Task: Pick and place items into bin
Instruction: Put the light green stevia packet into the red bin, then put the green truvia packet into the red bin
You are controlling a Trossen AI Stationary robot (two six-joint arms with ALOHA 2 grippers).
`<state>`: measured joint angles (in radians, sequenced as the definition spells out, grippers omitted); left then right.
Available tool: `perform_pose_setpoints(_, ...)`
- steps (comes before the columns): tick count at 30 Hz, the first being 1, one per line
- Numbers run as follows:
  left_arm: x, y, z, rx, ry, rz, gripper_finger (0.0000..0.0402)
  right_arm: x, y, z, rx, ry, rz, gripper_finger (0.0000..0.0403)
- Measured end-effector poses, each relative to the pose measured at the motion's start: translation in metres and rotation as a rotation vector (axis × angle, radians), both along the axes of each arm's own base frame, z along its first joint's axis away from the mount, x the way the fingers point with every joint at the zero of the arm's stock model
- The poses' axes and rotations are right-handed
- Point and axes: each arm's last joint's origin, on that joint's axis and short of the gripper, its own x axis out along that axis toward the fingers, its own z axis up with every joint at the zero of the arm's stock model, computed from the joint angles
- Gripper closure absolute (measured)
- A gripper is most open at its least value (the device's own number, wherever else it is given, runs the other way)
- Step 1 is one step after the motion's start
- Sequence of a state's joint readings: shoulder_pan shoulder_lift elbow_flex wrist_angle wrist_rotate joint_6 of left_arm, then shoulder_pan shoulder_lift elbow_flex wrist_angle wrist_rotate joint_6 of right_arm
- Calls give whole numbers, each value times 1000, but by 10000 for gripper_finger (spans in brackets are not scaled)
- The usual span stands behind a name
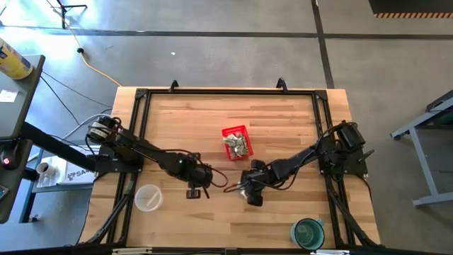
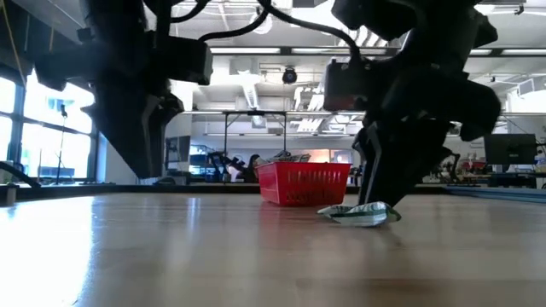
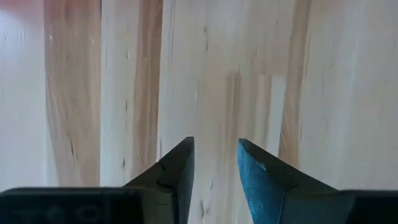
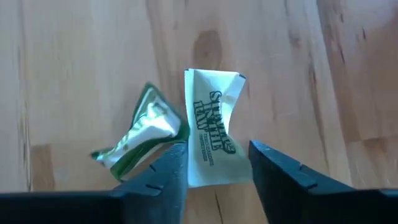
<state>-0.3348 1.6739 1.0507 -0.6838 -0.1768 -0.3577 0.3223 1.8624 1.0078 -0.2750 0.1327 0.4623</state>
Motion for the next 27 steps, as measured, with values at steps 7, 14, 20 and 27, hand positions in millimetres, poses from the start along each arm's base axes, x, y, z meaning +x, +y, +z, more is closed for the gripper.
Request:
perform_pose_setpoints(7,3,-3,1,-3,-44,16,245,4,-23,0,10,32,-61,376)
perform_pose_setpoints(14,4,-3,2,-5,-55,19,245,10,-41,52,-67,-43,-142,384)
perform_pose_setpoints(20,8,-3,3,6,-101,21,245,13,-77,96,-111,-169,-275,384)
perform_pose_setpoints(27,21,-8,10,-15,-247,-69,245,18,-129,84,11,-125,-338,260)
